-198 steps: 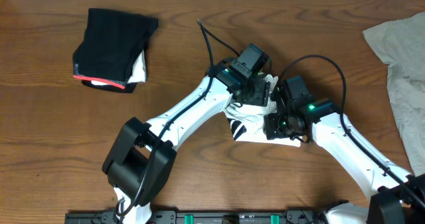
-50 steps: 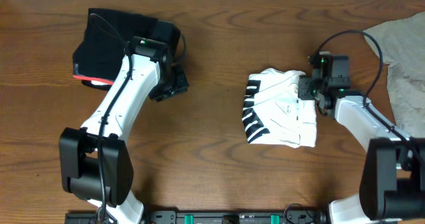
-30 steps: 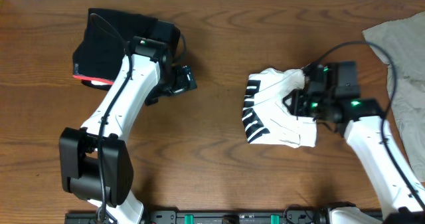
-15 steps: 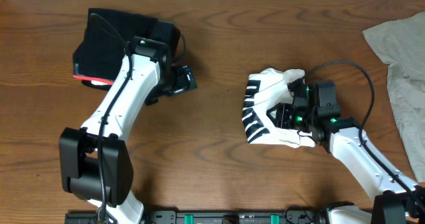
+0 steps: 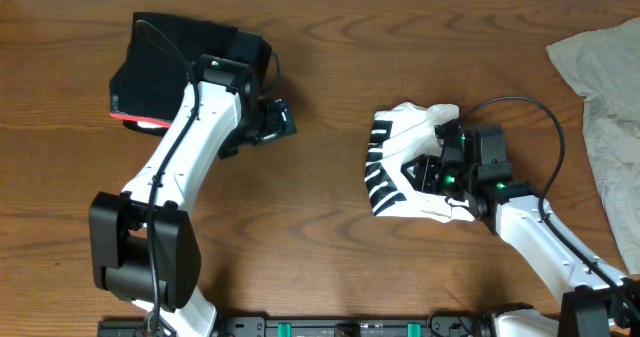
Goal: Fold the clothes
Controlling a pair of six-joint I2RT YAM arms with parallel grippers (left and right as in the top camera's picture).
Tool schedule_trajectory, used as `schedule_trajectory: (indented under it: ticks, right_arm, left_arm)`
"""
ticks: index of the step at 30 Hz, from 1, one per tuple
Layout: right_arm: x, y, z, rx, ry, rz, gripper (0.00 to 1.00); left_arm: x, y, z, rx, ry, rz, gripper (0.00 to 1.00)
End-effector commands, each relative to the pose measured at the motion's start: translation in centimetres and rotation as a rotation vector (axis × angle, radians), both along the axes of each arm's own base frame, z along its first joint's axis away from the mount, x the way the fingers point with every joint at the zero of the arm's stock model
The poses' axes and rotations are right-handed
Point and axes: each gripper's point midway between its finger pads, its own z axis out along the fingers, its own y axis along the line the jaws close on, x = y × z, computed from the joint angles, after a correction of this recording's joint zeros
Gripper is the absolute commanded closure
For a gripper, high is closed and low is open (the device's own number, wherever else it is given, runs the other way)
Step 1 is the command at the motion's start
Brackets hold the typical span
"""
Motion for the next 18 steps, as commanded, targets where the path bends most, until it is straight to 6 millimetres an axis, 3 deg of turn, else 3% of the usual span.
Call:
schedule_trajectory:
  ticks: [1,9,15,18]
  right_arm:
    - [-0.34,0.43,-0.12,0.019,0.019,-0.001,0.71]
    - [-0.24,0.43,-0.07,0.035,0.033,-0.029,0.79]
    - [-0.09,0.46,0.03,0.037,0.025,-0.028,0.64]
    - [0.05,0.59,0.13,0.039,0.014,-0.025,0.64]
  left_arm:
    - [-0.29,0.30,-0.09,0.014,0.006,0.003,0.02]
    - [-0.29,0.30,-0.09,0.014,0.006,0.003,0.02]
    - [-0.29,0.30,-0.09,0.014,0.006,0.003,0.02]
    - [-0.29,0.30,-0.09,0.014,0.006,0.003,0.02]
